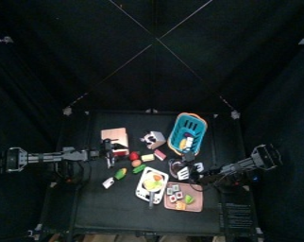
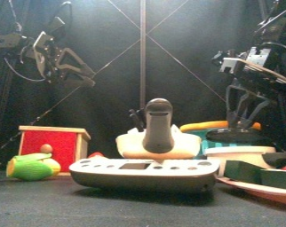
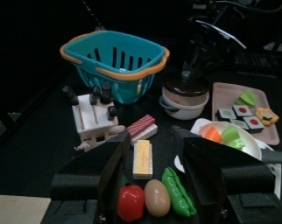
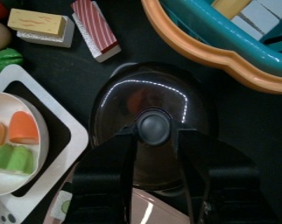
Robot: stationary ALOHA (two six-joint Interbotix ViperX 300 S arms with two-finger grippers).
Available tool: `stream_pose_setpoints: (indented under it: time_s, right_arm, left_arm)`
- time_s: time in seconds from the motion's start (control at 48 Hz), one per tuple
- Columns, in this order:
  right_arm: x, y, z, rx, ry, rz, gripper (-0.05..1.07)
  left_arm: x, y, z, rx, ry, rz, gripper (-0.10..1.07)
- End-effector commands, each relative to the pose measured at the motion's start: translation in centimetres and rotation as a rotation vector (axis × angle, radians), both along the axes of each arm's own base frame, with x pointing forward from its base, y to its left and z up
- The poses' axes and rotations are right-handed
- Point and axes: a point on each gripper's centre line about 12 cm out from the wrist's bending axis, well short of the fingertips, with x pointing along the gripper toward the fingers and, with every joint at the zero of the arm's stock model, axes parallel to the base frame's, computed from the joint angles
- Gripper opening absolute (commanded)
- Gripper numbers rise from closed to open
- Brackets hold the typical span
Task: Grab lid
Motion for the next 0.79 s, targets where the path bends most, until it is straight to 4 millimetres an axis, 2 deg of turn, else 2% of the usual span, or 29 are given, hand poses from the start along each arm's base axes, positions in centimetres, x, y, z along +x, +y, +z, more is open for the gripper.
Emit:
stream_pose_setpoints:
  time_s: [0.0, 0.229, 0.375, 0.771]
  right_arm:
    - [1.5, 0.5, 2.0, 0.005, -0.089, 0.041, 0.59]
    - [5.6, 3.0, 2.9, 0.037, -0.195, 0.197, 0.59]
    - [7.5, 3.7, 3.6, 0.022, -0.232, 0.243, 0.59]
    - [8.1, 3.6, 3.7, 0.009, -0.242, 0.257, 0.59]
  left_arm:
    - [0.2, 0.1, 0.5, 0.007, -0.016, 0.0, 0.82]
    - [0.2, 0.1, 0.4, 0.006, -0.013, 0.0, 0.82]
    - [0.2, 0.1, 0.4, 0.006, -0.013, 0.0, 0.82]
    - [0.2, 0.1, 0.5, 0.003, -0.015, 0.001, 0.82]
